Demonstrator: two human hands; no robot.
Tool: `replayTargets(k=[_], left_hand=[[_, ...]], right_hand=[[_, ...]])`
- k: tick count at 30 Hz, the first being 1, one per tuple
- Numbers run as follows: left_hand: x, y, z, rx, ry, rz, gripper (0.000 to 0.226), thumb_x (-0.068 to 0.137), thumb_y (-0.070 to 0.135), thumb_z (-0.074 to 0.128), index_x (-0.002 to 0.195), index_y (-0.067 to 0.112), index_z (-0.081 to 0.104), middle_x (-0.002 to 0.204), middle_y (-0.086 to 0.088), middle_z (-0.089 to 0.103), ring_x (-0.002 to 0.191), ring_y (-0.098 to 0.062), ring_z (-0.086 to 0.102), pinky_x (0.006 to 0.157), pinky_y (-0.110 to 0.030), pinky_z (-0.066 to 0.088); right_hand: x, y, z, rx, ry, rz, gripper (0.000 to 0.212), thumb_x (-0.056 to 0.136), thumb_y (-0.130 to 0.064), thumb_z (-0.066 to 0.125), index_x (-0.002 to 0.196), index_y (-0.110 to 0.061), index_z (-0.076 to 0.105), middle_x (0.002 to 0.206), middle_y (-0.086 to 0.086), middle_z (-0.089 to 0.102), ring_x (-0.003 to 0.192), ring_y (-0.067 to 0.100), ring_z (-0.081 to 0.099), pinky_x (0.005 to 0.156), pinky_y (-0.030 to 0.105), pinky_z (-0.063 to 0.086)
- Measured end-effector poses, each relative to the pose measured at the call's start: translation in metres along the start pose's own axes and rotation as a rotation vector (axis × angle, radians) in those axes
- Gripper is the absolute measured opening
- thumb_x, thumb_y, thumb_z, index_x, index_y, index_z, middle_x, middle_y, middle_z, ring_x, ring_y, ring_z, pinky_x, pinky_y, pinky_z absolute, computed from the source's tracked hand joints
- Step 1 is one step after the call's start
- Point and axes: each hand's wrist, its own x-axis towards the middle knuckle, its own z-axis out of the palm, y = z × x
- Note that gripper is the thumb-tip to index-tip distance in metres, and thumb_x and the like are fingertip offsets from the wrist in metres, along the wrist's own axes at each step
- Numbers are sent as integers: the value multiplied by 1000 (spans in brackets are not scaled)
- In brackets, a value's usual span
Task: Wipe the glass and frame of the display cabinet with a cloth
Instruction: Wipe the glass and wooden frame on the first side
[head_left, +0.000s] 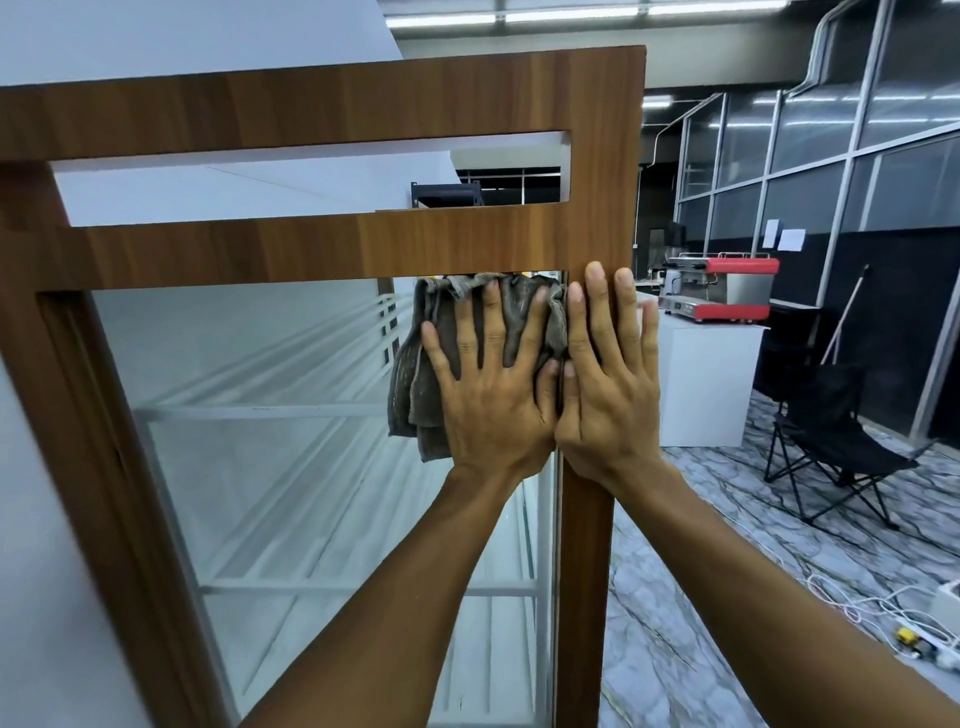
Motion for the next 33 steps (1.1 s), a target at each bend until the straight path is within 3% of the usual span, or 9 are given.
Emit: replayTargets(k=[4, 8, 13, 17, 22, 27, 33], left_hand=[[0, -10, 0, 33, 9, 43, 66, 107, 47, 43, 165, 25, 19, 173, -9, 15, 161, -33, 7, 128, -62, -4], [-1, -43, -10, 53, 30, 31, 63, 108, 49, 35, 164, 22, 25, 171, -14, 25, 159, -36, 14, 128, -61, -2], [-2, -92, -33, 29, -13, 30, 64, 106, 52, 36, 163, 28, 25, 171, -13, 22, 160, -36, 14, 128, -60, -5], [-6, -133, -45, 48, -3, 9, 65, 105, 50, 39, 163, 27, 24, 172, -12, 20, 160, -35, 13, 128, -62, -2], [-10, -198, -67, 57, 12, -37, 65, 105, 49, 38, 163, 25, 23, 172, -13, 17, 161, -33, 8, 128, -62, -4], [-14, -255, -84, 91, 16, -31, 66, 105, 51, 35, 163, 23, 23, 172, -13, 14, 161, -31, 5, 128, -62, -4], [-46, -289, -92, 60, 21, -213, 69, 106, 47, 34, 165, 20, 13, 174, -15, 6, 162, -33, -1, 129, -56, -2]], right_hand=[[0, -24, 7, -83, -7, 7, 64, 99, -19, 35, 159, 1, 25, 168, 20, 19, 158, 29, 5, 128, 57, 2], [2, -53, 22, -86, -48, -54, 63, 100, -21, 36, 160, -9, 22, 168, 17, 23, 158, 32, 12, 129, 53, 0], [6, -64, 37, -172, -62, 39, 69, 102, -27, 39, 162, -6, 12, 170, 19, 13, 159, 31, 4, 128, 54, -7], [12, -100, 65, -127, -99, -22, 61, 105, -26, 29, 161, -5, 20, 169, 20, 16, 159, 34, 7, 129, 52, -5], [20, -158, 103, -94, -88, -82, 58, 105, -24, 30, 159, -4, 30, 168, 19, 22, 158, 34, 13, 129, 55, 1], [25, -206, 134, -115, -81, -40, 59, 105, -26, 32, 160, -6, 29, 169, 19, 18, 158, 36, 13, 127, 58, -3], [15, -230, 155, -162, -109, -98, 58, 107, -28, 31, 163, -15, 24, 170, 19, 14, 158, 36, 11, 126, 58, -6]])
